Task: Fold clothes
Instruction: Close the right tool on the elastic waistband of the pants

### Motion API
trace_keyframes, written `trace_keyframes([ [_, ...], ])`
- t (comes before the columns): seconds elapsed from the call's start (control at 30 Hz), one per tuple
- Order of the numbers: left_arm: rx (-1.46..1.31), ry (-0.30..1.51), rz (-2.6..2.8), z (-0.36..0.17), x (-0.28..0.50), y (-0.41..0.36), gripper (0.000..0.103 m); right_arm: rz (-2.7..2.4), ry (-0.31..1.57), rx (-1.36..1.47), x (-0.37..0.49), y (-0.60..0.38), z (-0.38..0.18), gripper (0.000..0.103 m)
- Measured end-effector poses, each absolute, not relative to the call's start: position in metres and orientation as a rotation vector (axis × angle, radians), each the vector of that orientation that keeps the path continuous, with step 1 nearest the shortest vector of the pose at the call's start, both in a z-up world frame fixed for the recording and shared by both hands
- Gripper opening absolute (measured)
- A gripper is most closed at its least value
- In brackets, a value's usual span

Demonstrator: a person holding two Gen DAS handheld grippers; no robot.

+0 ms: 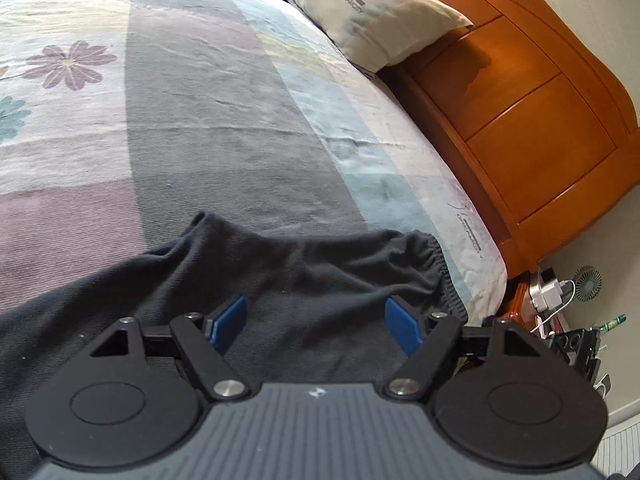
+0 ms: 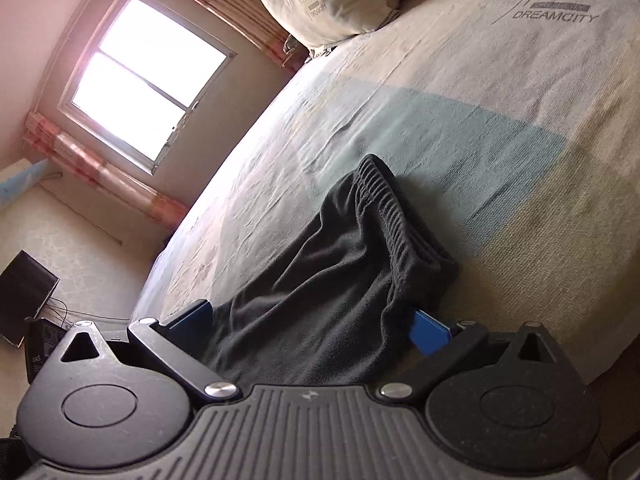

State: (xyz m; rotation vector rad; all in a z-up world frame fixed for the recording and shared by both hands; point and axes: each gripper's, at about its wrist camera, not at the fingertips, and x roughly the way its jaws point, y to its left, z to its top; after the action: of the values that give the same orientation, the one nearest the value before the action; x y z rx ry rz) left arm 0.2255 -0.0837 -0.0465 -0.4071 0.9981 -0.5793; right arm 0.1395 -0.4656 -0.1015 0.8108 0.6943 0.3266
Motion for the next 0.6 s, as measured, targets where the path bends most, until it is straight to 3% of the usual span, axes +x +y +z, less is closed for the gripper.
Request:
trace_keyframes([
  [0.37,-0.376,1.006,-0.619,-0.042,0.219,-0.102,0.078,0.401,0.614,0.786,0.135,-0.467,-0.076,0.103],
  [0.5,-0.360,1.004,-0.618,-0.041,0.217,-0.102,0.078,0.309,0.680,0.584,0.151,-0.457,-0.090,0.101],
  [0.6,-0.353,1.003,-0.591,-0.044,0.217,-0.093,0.078,0.339,0.656,0.674,0.145,-0.475,-0.086,0.103],
])
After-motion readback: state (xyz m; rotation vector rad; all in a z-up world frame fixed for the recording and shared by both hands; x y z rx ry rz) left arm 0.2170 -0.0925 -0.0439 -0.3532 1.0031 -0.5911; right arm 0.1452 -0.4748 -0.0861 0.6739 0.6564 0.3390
